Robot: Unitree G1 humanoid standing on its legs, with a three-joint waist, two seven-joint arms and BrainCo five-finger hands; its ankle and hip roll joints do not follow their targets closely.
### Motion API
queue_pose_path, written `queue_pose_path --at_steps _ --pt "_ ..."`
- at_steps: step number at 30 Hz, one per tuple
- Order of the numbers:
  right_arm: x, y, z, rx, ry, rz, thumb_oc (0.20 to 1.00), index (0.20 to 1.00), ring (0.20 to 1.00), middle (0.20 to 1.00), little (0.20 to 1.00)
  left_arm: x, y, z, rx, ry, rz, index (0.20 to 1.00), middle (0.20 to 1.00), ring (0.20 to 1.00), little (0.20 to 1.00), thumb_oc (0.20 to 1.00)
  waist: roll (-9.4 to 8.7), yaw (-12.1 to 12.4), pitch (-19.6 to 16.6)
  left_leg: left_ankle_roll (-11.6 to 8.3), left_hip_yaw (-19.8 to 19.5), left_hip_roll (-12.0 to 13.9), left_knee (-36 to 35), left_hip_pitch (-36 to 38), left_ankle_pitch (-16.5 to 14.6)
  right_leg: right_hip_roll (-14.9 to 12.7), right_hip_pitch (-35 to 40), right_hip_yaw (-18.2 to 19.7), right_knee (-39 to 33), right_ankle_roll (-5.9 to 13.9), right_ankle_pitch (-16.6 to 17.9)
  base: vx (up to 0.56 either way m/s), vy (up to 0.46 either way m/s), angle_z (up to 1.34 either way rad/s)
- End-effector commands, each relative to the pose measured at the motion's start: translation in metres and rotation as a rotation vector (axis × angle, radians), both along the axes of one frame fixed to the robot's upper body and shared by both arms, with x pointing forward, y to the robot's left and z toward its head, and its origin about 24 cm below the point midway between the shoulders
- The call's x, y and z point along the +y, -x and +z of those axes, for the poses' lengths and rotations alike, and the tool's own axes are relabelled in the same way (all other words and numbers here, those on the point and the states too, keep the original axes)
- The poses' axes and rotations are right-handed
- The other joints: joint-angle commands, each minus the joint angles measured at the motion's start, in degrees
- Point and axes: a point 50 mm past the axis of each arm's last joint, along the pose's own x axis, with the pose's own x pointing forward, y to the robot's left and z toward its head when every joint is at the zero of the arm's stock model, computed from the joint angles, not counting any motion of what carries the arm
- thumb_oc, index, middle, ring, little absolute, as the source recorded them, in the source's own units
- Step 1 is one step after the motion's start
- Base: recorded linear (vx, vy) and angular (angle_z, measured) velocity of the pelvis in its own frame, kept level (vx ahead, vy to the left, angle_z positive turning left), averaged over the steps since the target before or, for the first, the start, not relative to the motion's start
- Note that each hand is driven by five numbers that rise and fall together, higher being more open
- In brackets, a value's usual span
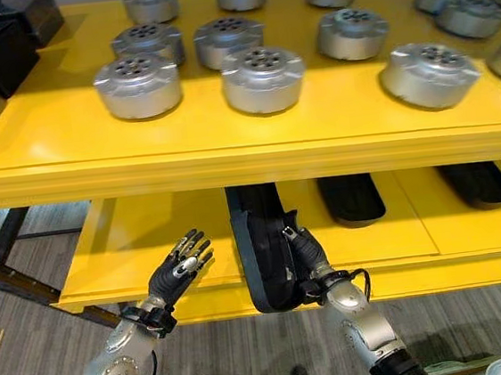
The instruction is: Move parts from the plastic box to the shelf.
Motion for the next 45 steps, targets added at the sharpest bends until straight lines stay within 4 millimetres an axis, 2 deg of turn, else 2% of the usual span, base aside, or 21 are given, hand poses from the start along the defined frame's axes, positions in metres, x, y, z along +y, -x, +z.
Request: queue_pose_path --at_steps 1,7,12,13,15,17,22,24,26,27,29,31,34,39,41,45 --pt "0.008 -0.021 0.041 -0.167 -0.059 0.011 0.2 0.2 0.2 0.2 0.2 -0.015 -0.009 0.025 -0.11 0.045 -0.061 1.0 1.0 1.0 1.0 1.0 0.32 0.5 -1.8 -0.81 -2.4 1.6 -1.3 4.6 -2.5 -4.3 -0.8 -2.0 5.4 3.23 -1.4 0.0 -0.104 -0.07" --pt "0.008 -0.022 0.037 -0.161 -0.01 -0.037 0.2 0.2 0.2 0.2 0.2 -0.026 -0.007 0.025 -0.107 0.009 -0.109 1.0 1.0 1.0 1.0 1.0 0.64 -0.2 -1.7 -0.99 -1.6 2.0 -1.6 5.0 -2.2 -4.2 -0.6 -2.2 5.5 3.01 -1.6 -0.03 -0.092 -0.05" --pt "0.008 -0.027 0.033 -0.151 0.054 -0.058 0.2 0.2 0.2 0.2 0.2 -0.023 -0.009 0.024 -0.096 -0.054 -0.098 1.0 1.0 1.0 1.0 1.0 0.75 0.1 -1.4 0.15 -2.4 1.2 1.3 4.6 -4.5 -4.4 -1.2 -1.4 7.6 2.77 -2.5 -0.05 -0.088 0.0" --pt "0.013 -0.033 0.035 -0.159 0.097 -0.014 0.2 0.2 0.2 0.2 0.2 -0.016 -0.008 0.026 -0.094 -0.057 -0.05 1.0 1.0 1.0 1.0 1.0 0.29 2.3 -0.5 0.68 -8.1 1.2 7.7 1.5 -6.3 -3.9 -2.4 1.5 9.2 1.04 -3.0 -0.12 -0.104 -0.09" --pt "0.019 -0.04 0.036 -0.161 0.155 0.037 0.2 0.2 0.2 0.2 0.2 -0.009 -0.008 0.031 -0.105 -0.054 -0.006 1.0 1.0 1.0 1.0 1.0 0.16 4.2 0.4 0.48 -13.1 1.0 11.1 -0.1 -8.0 -4.0 -2.2 3.2 9.7 0.59 -3.6 -0.1 -0.061 -1.06" --pt "0.025 -0.049 0.033 -0.14 0.217 0.042 0.2 0.2 0.2 0.2 0.2 -0.007 -0.007 0.031 -0.084 -0.076 -0.012 1.0 1.0 1.0 1.0 1.0 0.88 5.2 0.1 -0.85 -13.4 3.1 7.3 0.7 -5.4 -3.7 -1.9 1.5 10.2 0.48 -4.6 -0.05 -0.008 -1.03" --pt "0.026 -0.061 0.035 -0.116 0.246 0.026 0.2 0.2 0.2 0.2 0.2 -0.01 -0.006 0.024 -0.061 -0.093 -0.048 1.0 1.0 1.0 1.0 1.0 1.95 5.8 -0.4 -3.29 -12.9 6.1 3.3 1.6 -1.7 -3.8 -1.4 -1.6 10.6 0.06 -5.3 0.03 0.006 0.32" --pt "0.025 -0.063 0.036 -0.113 0.26 0.007 0.2 0.2 0.2 0.2 0.2 -0.015 -0.005 0.022 -0.058 -0.092 -0.071 1.0 1.0 1.0 1.0 1.0 2.26 5.3 -0.6 -4.23 -10.1 7.8 2.6 1.6 -0.1 -4.3 -1.3 -3.0 10.4 -0.1 -5.1 0.04 0.023 0.27" --pt "0.023 -0.063 0.037 -0.113 0.271 -0.01 0.2 0.2 0.2 0.2 0.2 -0.018 -0.006 0.021 -0.061 -0.091 -0.087 1.0 1.0 1.0 1.0 1.0 2.43 4.7 -0.5 -5.15 -8.5 8.9 2.8 1.5 0.3 -4.8 -1.2 -3.6 10.8 0.25 -5.7 0.01 0.048 0.38" --pt "0.02 -0.066 0.04 -0.122 0.288 -0.027 0.2 0.2 0.2 0.2 0.2 -0.022 -0.009 0.022 -0.074 -0.082 -0.113 1.0 1.0 1.0 1.0 1.0 2.67 4.2 -0.2 -5.39 -6.6 9.7 3.0 0.8 1.1 -5.2 -1.8 -4.4 11.2 0.25 -5.6 -0.1 0.071 0.69" --pt "0.016 -0.072 0.046 -0.135 0.303 -0.054 0.2 0.2 0.2 0.2 0.2 -0.027 -0.014 0.025 -0.097 -0.087 -0.143 1.0 1.0 1.0 1.0 1.0 3.09 3.7 0.5 -5.5 -5.3 10.0 4.1 -0.5 1.4 -5.7 -3.1 -5.3 12.7 0.33 -5.9 -0.13 0.085 0.7" --pt "0.007 -0.087 0.057 -0.138 0.327 -0.096 0.2 0.2 0.2 0.2 0.2 -0.035 -0.02 0.028 -0.101 -0.087 -0.185 1.0 1.0 1.0 1.0 1.0 4.04 3.2 2.3 -4.61 -3.5 9.2 6.2 -1.6 0.2 -7.1 -5.2 -6.1 15.8 0.77 -6.0 -0.06 0.151 0.37" --pt "0.002 -0.092 0.063 -0.155 0.364 -0.121 0.2 0.2 0.2 0.2 0.2 -0.039 -0.022 0.033 -0.109 -0.099 -0.205 1.0 1.0 1.0 1.0 1.0 4.5 3.5 3.9 -3.92 -4.1 8.7 8.0 -2.8 -0.7 -7.9 -6.5 -5.4 17.4 1.49 -5.7 0.03 0.103 0.13" --pt "0.0 -0.107 0.094 -0.237 0.411 -0.167 0.2 0.2 0.2 0.2 0.2 -0.041 -0.035 0.057 -0.213 -0.123 -0.193 1.0 1.0 1.0 1.0 1.0 4.9 4.6 8.4 -3.56 -5.9 7.9 10.3 -7.2 -1.5 -8.4 -10.3 -4.3 19.7 2.21 -6.1 -0.13 0.039 0.01" --pt "-0.006 -0.115 0.111 -0.272 0.42 -0.206 0.2 0.2 0.2 0.2 0.2 -0.04 -0.041 0.07 -0.276 -0.131 -0.182 1.0 1.0 1.0 1.0 1.0 4.91 5.0 10.8 -3.64 -6.3 7.9 11.2 -9.3 -1.6 -8.5 -11.9 -4.1 20.6 2.18 -6.3 -0.21 0.024 0.03" --pt "-0.022 -0.123 0.129 -0.296 0.424 -0.29 0.2 0.2 0.2 0.2 0.2 -0.036 -0.047 0.089 -0.358 -0.104 -0.149 1.0 1.0 1.0 1.0 1.0 4.96 5.7 13.9 -3.76 -7.2 8.0 13.7 -12.7 -2.1 -8.5 -14.2 -3.8 22.1 1.91 -6.8 -0.14 0.023 0.01"
